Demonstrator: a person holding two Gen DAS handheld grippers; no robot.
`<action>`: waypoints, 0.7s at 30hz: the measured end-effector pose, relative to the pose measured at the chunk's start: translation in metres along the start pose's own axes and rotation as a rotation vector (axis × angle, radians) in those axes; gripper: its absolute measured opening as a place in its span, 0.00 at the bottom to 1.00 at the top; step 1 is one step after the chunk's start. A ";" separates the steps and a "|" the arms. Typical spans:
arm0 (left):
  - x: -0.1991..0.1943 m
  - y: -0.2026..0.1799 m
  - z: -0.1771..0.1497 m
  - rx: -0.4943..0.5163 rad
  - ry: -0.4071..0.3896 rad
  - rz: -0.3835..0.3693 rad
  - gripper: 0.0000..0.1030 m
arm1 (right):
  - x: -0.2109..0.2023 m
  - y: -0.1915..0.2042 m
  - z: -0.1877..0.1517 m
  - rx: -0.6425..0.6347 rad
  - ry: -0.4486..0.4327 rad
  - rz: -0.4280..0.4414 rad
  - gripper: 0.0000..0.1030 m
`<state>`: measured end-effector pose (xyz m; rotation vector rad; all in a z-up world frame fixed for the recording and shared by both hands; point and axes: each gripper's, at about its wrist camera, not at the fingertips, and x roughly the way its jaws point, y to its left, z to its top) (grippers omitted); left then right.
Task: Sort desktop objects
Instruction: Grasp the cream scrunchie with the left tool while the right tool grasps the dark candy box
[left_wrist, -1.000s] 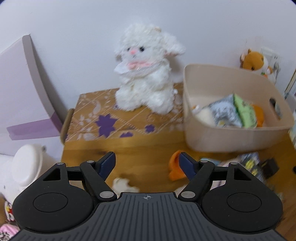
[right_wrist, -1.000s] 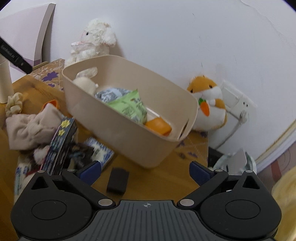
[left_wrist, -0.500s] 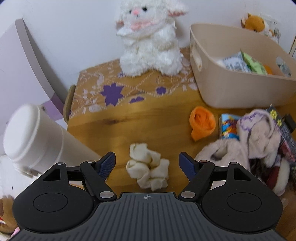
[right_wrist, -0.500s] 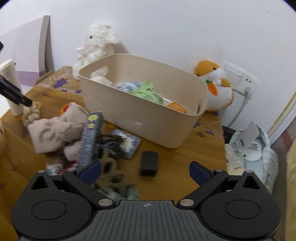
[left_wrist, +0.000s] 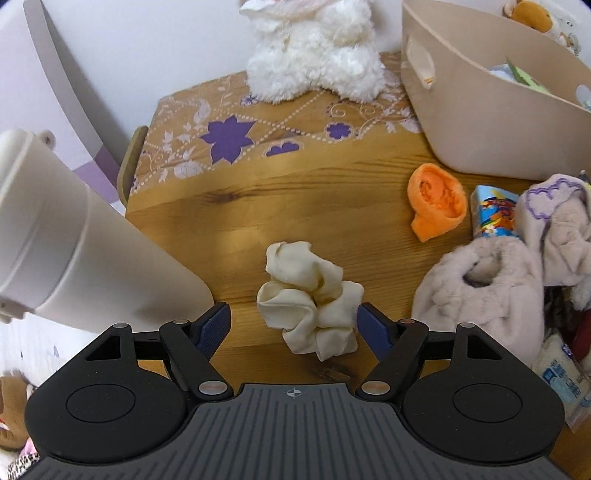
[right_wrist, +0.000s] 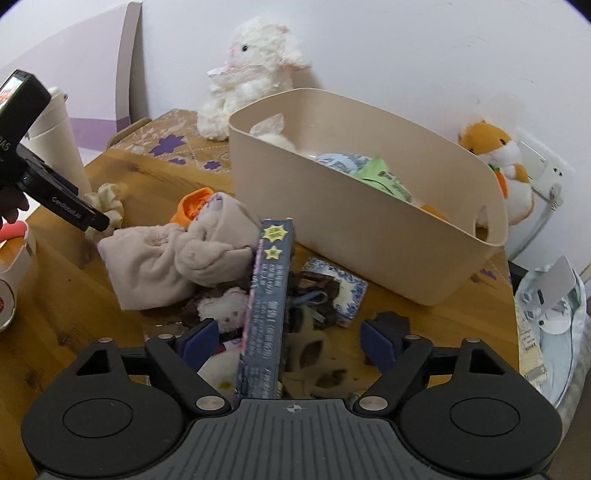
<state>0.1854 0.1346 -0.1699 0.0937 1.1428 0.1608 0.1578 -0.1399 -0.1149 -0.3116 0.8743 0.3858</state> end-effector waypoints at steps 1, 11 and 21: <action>0.003 0.001 0.001 -0.011 0.010 0.000 0.75 | 0.002 0.002 0.001 -0.007 0.003 0.000 0.79; 0.022 -0.010 0.007 -0.018 0.015 -0.010 0.57 | 0.018 0.001 0.008 0.017 0.084 0.004 0.58; 0.023 -0.004 0.007 -0.104 0.044 -0.113 0.32 | 0.018 0.003 0.006 0.034 0.116 0.015 0.21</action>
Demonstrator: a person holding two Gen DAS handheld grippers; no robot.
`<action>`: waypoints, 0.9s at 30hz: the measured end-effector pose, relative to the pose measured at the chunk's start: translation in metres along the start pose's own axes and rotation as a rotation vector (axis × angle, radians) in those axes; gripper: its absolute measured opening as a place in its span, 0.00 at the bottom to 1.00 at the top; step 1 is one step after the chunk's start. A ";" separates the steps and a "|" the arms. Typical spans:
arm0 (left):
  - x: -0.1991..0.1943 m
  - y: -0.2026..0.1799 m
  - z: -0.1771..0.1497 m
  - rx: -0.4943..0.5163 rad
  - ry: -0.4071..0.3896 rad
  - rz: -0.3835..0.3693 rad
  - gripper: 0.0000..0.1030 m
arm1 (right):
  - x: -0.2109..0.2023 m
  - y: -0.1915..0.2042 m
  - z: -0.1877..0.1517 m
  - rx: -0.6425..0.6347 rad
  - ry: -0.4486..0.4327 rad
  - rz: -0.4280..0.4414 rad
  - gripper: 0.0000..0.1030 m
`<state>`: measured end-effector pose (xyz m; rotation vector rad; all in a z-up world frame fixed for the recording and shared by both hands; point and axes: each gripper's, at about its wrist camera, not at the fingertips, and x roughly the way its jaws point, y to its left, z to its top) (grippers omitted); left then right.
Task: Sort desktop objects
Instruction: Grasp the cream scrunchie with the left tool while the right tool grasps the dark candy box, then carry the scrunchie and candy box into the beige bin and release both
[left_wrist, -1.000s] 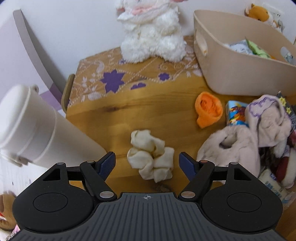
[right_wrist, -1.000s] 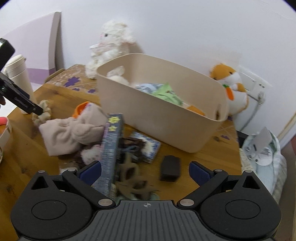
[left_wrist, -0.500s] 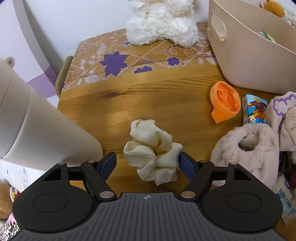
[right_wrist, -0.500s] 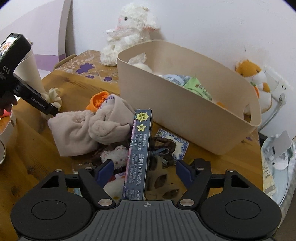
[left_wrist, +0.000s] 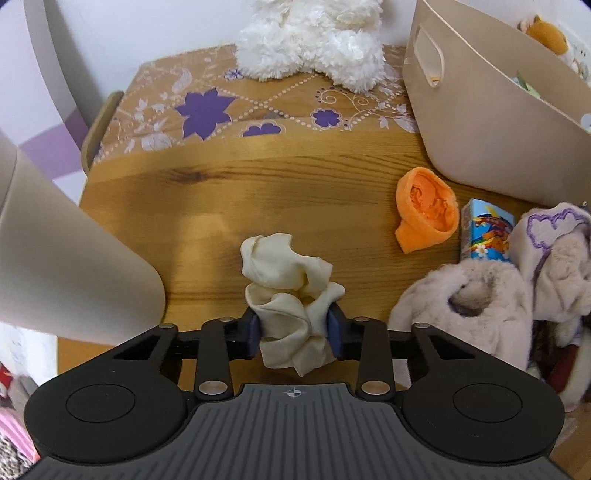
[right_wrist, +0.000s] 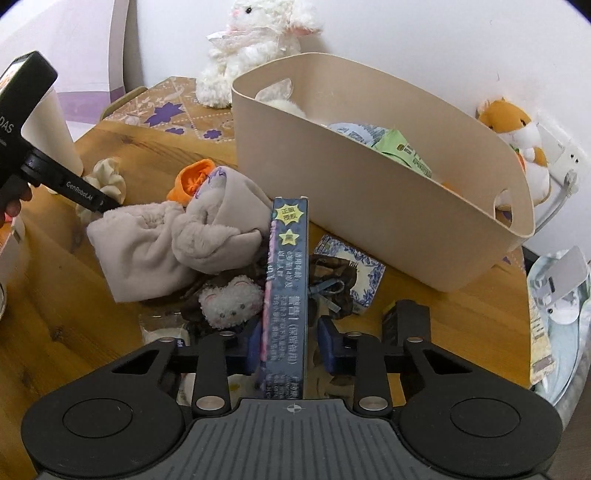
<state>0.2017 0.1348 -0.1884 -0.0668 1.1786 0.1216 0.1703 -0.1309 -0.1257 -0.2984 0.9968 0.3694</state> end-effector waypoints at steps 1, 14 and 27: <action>-0.001 -0.001 -0.001 0.009 0.001 -0.002 0.28 | -0.001 -0.001 -0.001 0.016 0.006 0.010 0.21; -0.024 -0.010 -0.025 0.029 -0.019 0.006 0.15 | -0.032 -0.007 -0.013 0.058 -0.035 0.022 0.21; -0.098 -0.040 -0.039 0.047 -0.112 0.024 0.15 | -0.088 -0.049 -0.010 0.050 -0.156 0.096 0.21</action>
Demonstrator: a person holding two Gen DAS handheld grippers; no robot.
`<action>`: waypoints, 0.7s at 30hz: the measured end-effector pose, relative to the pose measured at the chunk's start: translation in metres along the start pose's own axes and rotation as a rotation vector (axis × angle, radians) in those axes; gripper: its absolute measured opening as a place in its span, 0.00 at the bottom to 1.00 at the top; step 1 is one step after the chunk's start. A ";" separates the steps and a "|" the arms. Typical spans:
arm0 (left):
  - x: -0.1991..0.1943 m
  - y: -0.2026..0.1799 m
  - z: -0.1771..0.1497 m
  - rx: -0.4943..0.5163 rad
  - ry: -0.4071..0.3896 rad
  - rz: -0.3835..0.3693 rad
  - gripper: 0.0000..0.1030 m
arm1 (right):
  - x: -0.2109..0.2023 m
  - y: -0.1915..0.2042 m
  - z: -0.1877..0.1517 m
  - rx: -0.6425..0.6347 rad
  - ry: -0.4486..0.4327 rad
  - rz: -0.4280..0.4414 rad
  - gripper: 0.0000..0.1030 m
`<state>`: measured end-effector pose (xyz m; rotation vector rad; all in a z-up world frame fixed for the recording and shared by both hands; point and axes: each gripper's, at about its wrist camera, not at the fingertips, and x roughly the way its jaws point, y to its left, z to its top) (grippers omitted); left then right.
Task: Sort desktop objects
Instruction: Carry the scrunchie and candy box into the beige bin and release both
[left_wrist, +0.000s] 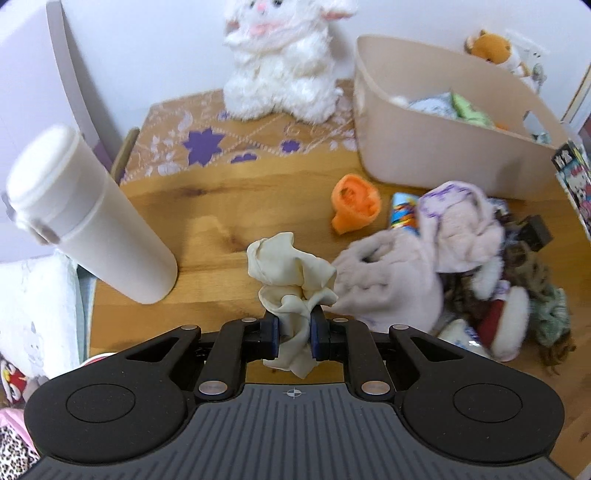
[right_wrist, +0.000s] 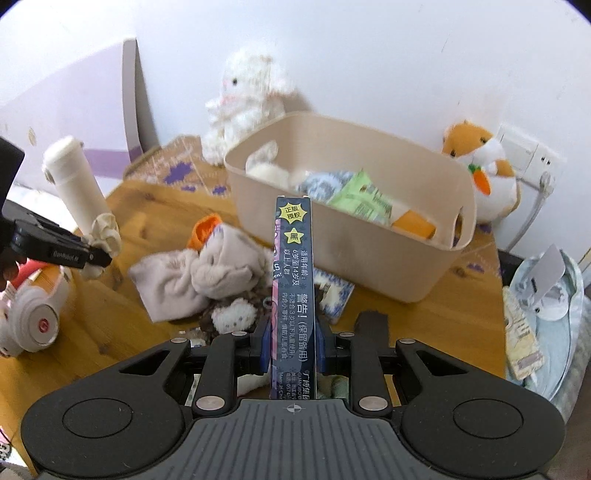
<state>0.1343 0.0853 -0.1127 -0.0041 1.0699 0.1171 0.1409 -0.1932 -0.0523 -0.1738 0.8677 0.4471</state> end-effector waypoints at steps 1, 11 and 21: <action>-0.008 -0.004 0.001 0.005 -0.019 0.001 0.15 | -0.004 -0.003 0.002 -0.006 -0.008 0.006 0.21; -0.075 -0.052 0.049 0.087 -0.225 0.001 0.15 | -0.030 -0.056 0.027 -0.028 -0.105 0.001 0.21; -0.090 -0.098 0.112 0.131 -0.323 0.010 0.15 | -0.025 -0.096 0.074 -0.063 -0.190 -0.050 0.21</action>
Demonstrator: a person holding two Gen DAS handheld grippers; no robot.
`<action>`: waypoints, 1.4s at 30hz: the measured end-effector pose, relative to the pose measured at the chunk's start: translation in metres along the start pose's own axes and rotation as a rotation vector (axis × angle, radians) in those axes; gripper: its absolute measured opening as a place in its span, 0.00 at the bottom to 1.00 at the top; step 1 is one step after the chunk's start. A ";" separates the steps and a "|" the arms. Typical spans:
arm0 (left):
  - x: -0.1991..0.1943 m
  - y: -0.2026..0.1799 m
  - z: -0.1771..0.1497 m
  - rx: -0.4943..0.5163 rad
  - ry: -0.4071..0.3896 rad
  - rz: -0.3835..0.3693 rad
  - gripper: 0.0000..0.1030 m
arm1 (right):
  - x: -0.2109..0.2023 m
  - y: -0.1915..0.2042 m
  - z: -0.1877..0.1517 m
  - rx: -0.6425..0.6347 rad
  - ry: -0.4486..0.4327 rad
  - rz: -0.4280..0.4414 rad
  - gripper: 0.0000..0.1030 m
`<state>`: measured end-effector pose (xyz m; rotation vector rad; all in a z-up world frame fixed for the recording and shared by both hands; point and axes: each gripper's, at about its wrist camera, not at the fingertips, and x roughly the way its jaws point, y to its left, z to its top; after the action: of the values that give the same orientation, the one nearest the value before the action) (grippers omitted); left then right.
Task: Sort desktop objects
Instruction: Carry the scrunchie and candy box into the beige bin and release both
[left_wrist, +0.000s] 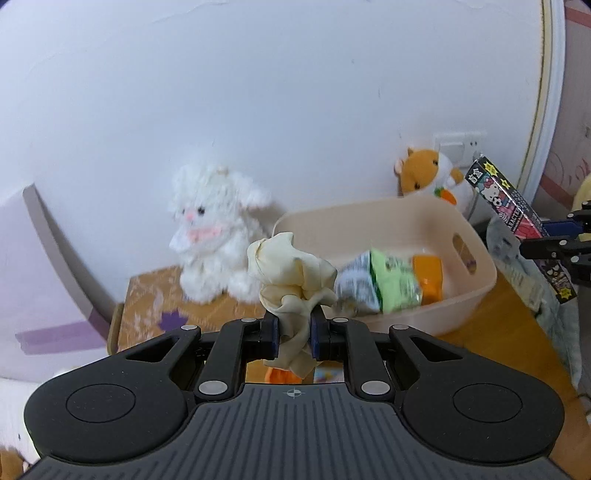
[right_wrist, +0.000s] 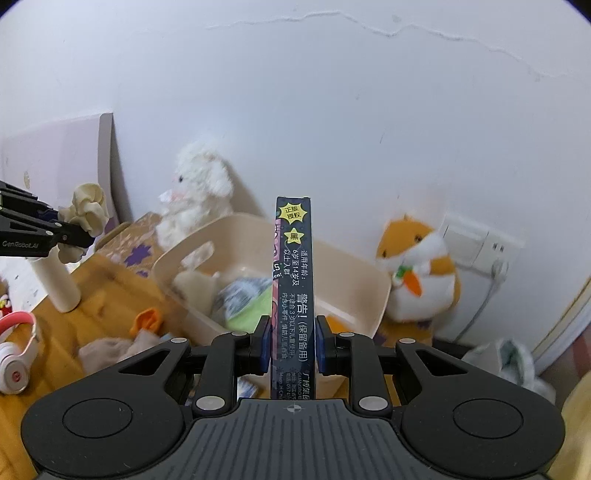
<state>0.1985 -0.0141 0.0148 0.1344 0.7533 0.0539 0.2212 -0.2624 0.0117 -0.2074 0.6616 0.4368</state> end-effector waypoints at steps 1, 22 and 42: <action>0.004 -0.002 0.006 -0.005 -0.002 0.002 0.15 | 0.003 -0.002 0.004 -0.007 -0.006 -0.003 0.21; 0.158 -0.039 0.038 -0.117 0.202 0.011 0.15 | 0.144 0.000 0.016 -0.105 0.111 -0.062 0.21; 0.131 -0.042 0.024 -0.034 0.163 -0.087 0.71 | 0.111 0.016 -0.002 -0.150 0.087 -0.080 0.90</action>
<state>0.3103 -0.0449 -0.0629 0.0656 0.9198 -0.0054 0.2910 -0.2125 -0.0611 -0.3955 0.7043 0.4026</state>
